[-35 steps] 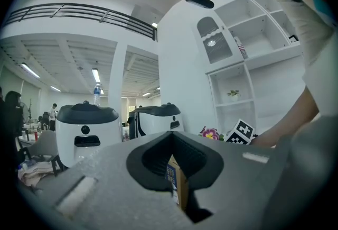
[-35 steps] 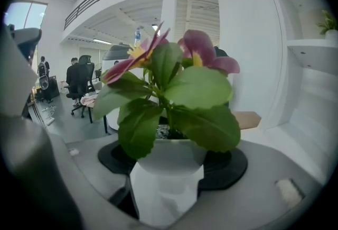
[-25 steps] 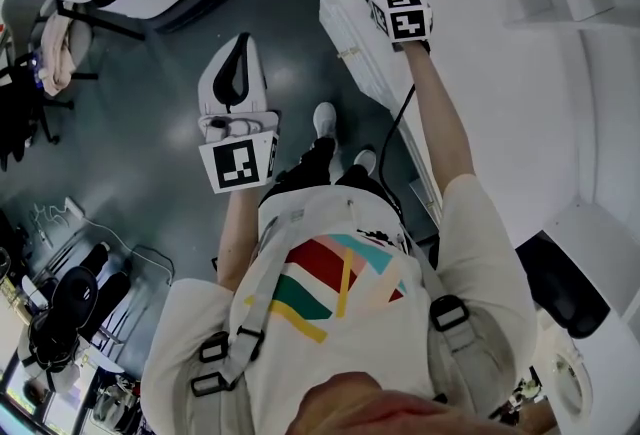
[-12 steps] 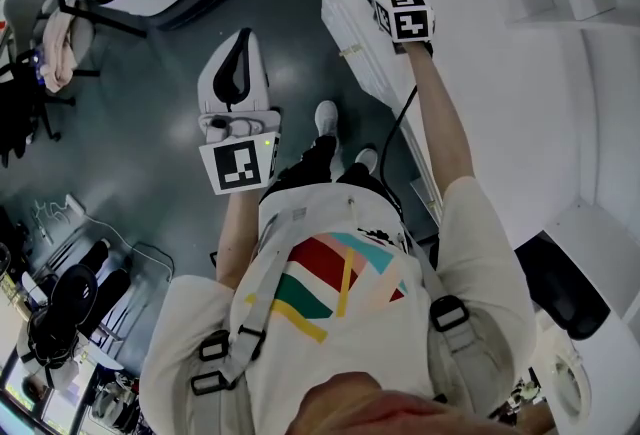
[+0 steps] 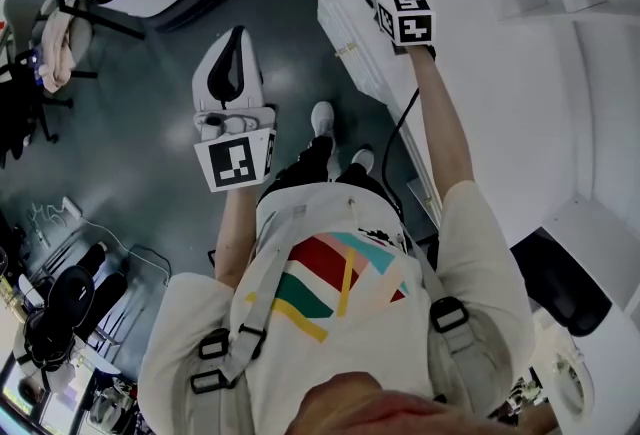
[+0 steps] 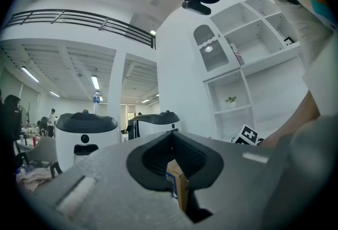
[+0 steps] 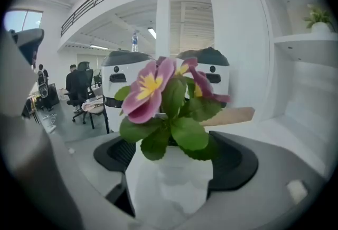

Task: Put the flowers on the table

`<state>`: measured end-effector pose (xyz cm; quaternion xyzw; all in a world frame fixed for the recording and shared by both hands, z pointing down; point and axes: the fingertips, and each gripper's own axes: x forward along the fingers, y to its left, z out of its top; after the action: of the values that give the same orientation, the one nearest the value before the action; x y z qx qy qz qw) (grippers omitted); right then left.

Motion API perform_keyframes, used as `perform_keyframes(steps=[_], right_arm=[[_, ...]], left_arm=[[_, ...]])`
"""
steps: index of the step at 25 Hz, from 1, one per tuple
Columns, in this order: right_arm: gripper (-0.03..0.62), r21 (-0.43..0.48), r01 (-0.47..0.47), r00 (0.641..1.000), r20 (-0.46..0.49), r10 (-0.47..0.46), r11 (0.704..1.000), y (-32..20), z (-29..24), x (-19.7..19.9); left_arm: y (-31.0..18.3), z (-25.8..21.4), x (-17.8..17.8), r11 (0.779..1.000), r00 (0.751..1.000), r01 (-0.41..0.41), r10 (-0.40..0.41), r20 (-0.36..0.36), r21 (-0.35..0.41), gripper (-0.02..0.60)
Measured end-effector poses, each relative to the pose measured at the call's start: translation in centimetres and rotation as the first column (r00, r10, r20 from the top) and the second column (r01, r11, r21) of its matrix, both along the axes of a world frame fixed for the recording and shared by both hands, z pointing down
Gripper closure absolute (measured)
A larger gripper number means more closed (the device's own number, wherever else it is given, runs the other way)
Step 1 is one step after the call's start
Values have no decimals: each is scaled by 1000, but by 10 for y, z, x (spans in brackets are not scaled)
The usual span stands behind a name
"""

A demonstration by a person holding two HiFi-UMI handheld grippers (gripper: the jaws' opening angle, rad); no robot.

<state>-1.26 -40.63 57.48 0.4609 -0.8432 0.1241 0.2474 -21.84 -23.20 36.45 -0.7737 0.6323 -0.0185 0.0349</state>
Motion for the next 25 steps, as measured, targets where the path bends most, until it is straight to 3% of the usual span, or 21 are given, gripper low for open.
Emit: perform_keyframes(steps=[8, 14, 16, 20, 25], right_arm=[[190, 44, -24, 997, 70, 21, 999, 30, -40, 14], [198, 133, -14, 998, 59, 6, 991, 75, -87, 22], [235, 184, -18, 997, 77, 4, 983, 96, -111, 24], [387, 316, -56, 991, 131, 15, 947, 147, -169, 39], [479, 418, -40, 985, 167, -34, 908, 220, -220, 48]], left_arm=[[20, -15, 22, 999, 1000, -30, 30, -5, 43, 580], [47, -27, 39, 997, 999, -36, 37, -13, 67, 580], [59, -30, 47, 996, 999, -38, 39, -13, 75, 580], [83, -40, 71, 994, 999, -49, 50, -15, 98, 580], [114, -56, 98, 988, 997, -67, 70, -13, 136, 580]])
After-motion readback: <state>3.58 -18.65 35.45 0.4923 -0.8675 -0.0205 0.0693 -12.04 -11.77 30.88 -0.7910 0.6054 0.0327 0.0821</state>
